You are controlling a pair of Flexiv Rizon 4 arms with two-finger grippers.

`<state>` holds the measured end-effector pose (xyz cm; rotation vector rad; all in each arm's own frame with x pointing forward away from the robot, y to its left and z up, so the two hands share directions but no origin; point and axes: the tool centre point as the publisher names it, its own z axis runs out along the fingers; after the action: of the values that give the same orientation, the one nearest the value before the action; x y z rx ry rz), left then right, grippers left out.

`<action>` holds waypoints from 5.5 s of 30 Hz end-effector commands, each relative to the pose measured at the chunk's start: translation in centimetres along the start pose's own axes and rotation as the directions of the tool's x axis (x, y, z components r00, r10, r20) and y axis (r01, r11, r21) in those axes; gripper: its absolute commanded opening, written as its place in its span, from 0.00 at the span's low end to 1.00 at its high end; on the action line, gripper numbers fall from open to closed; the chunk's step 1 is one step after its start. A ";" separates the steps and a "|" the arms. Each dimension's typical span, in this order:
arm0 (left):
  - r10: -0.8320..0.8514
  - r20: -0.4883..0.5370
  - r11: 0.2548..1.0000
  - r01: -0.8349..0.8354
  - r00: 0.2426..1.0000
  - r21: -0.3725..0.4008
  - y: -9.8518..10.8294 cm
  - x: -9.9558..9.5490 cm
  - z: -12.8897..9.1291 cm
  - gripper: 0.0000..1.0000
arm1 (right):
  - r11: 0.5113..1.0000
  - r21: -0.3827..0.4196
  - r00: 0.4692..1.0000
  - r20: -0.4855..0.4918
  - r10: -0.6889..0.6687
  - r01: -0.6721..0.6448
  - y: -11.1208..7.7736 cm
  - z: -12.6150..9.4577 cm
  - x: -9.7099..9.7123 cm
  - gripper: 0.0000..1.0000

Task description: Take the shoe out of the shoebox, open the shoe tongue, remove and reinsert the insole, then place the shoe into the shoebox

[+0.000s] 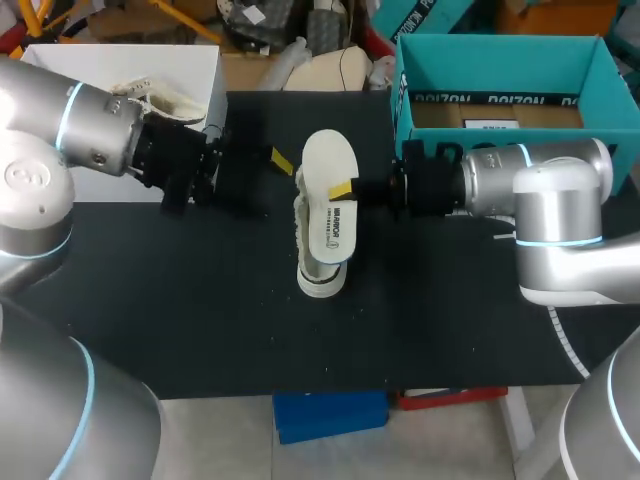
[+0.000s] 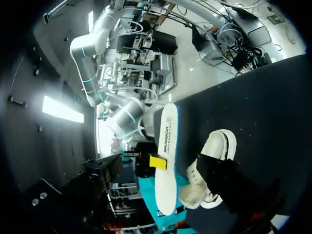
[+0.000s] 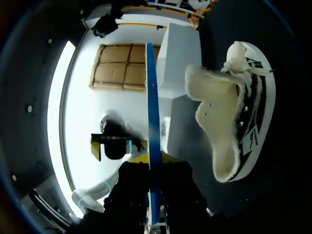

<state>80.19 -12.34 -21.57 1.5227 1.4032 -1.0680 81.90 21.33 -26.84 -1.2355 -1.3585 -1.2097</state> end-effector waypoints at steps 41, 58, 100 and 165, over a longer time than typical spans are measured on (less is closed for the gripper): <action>0.161 0.348 0.977 -0.100 0.923 -0.186 4.9 2.7 4.6 0.74 | 1.000 -0.002 1.000 0.002 0.000 0.000 0.0 0.0 0.0 0.00; 0.187 0.334 0.977 -0.140 0.924 -0.162 6.6 2.2 6.9 0.26 | 1.000 -0.002 1.000 0.002 0.000 0.000 0.0 0.0 0.0 0.00; 0.137 0.129 0.968 -0.160 0.982 0.191 -1.0 3.0 5.6 0.00 | 0.975 -0.079 0.953 0.242 -0.181 0.206 -2.8 -8.5 1.2 1.00; -0.329 0.005 0.890 0.308 0.944 0.337 -6.4 5.5 4.5 0.00 | 0.939 -0.038 0.791 0.552 -0.264 0.341 -9.7 -13.5 2.5 1.00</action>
<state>73.14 -14.09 -28.39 1.4769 1.5064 -1.6070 72.84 8.83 -24.44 -1.5718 -1.9789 -1.2456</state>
